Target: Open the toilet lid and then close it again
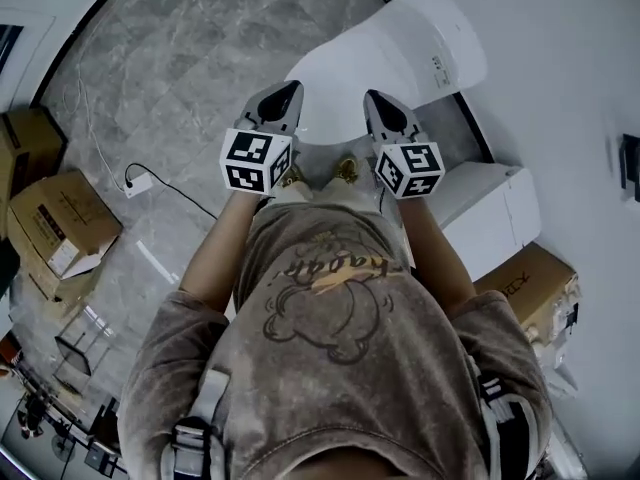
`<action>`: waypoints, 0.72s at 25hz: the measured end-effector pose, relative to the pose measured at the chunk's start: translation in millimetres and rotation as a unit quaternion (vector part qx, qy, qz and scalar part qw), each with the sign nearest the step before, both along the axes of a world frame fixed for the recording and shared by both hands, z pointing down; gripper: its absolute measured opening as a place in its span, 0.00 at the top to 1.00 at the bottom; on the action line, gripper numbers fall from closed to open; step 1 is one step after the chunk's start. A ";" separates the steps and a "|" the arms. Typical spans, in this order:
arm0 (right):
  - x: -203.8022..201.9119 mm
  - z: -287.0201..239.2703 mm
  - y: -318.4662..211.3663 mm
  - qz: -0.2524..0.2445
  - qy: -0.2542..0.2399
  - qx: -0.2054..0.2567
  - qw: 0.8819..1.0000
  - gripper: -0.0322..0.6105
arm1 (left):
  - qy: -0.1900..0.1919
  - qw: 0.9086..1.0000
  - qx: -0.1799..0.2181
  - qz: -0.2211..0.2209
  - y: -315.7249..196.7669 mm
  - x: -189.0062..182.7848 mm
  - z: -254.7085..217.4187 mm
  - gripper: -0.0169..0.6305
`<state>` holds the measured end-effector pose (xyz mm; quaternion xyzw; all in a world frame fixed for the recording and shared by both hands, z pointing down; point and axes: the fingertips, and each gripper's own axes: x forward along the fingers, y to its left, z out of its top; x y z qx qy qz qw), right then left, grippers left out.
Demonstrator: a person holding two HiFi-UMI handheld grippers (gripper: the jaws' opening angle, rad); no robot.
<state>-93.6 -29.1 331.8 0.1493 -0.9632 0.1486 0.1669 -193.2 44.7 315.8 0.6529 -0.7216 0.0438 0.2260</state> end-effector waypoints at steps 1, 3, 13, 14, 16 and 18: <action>4.9 -15.7 -0.7 0.002 -0.011 0.007 1.000 0.91 | -0.003 1.000 0.008 0.000 2.5 3.1 -14.4 0.96; 14.6 -43.2 0.8 0.003 -0.034 0.018 0.999 0.91 | -0.011 1.000 0.023 -0.002 9.0 9.2 -39.5 0.96; 60.5 -105.3 7.0 0.004 -0.119 0.060 0.991 0.91 | -0.040 0.992 0.120 -0.031 40.9 22.4 -95.8 0.96; 64.1 -104.1 5.0 0.009 -0.123 0.062 0.990 0.91 | -0.041 0.991 0.126 -0.036 42.8 21.9 -95.0 0.96; 66.3 -96.4 1.0 0.017 -0.124 0.060 0.990 0.91 | -0.050 0.989 0.131 -0.044 46.5 20.1 -90.8 0.96; 63.7 -87.2 -1.8 0.021 -0.121 0.053 0.991 0.91 | -0.056 0.988 0.132 -0.049 49.4 18.6 -85.3 0.96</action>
